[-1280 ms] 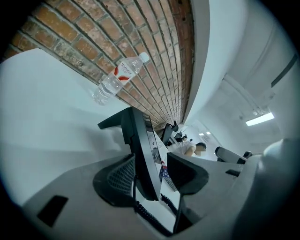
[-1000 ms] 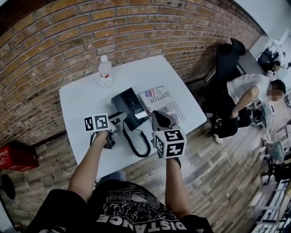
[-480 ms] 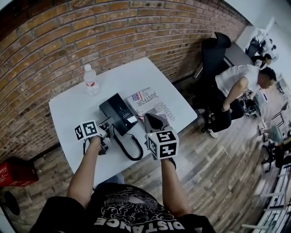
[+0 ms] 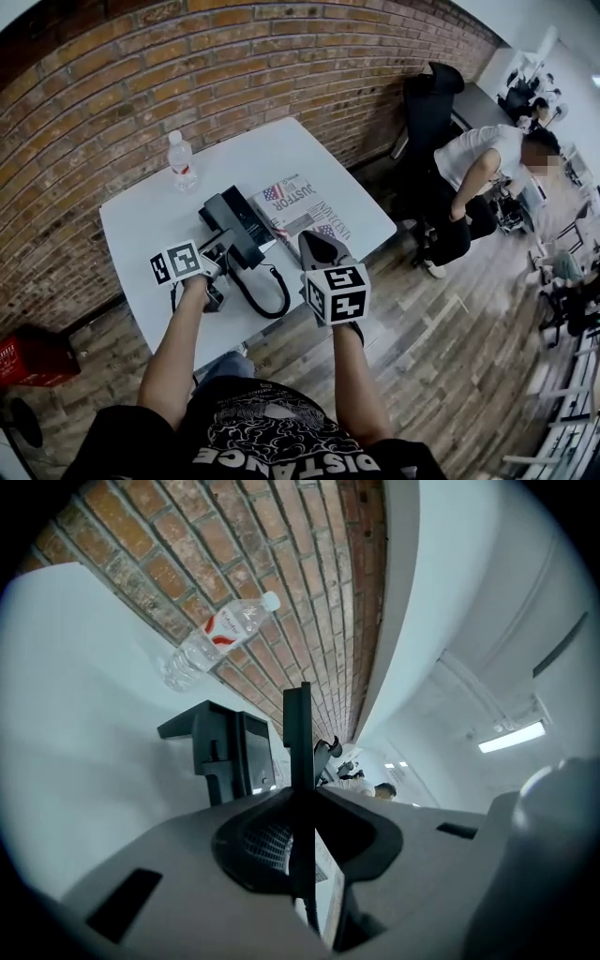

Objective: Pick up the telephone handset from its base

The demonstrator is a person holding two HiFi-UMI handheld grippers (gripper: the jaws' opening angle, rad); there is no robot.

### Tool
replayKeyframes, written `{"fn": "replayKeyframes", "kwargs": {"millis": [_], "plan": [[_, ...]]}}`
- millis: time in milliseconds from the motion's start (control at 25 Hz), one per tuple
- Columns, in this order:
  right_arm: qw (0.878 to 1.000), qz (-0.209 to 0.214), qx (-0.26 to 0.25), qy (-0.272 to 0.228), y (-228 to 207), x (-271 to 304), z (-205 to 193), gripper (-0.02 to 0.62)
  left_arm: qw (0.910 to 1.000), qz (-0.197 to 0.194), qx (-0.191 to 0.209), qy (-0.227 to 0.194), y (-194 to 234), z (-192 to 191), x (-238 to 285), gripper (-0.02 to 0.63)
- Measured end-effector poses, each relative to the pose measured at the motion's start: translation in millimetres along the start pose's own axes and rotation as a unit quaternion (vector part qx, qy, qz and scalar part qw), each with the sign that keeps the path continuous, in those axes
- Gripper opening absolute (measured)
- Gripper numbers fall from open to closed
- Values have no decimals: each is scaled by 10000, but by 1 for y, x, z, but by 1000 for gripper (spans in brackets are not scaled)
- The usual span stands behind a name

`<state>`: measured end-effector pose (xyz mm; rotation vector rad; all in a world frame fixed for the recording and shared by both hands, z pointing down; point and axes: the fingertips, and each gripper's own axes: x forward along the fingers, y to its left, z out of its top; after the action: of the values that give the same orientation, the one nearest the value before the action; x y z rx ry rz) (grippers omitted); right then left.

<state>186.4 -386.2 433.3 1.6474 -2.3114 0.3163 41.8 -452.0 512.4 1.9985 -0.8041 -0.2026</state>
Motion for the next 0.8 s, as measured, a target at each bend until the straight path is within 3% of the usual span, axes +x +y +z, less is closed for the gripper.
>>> {"fn": "replayKeyframes", "kwargs": {"millis": [800], "plan": [[9979, -456, 58, -467, -17, -119, 0, -2, 9922, -617, 1080, -23, -135, -52, -32, 71]]}}
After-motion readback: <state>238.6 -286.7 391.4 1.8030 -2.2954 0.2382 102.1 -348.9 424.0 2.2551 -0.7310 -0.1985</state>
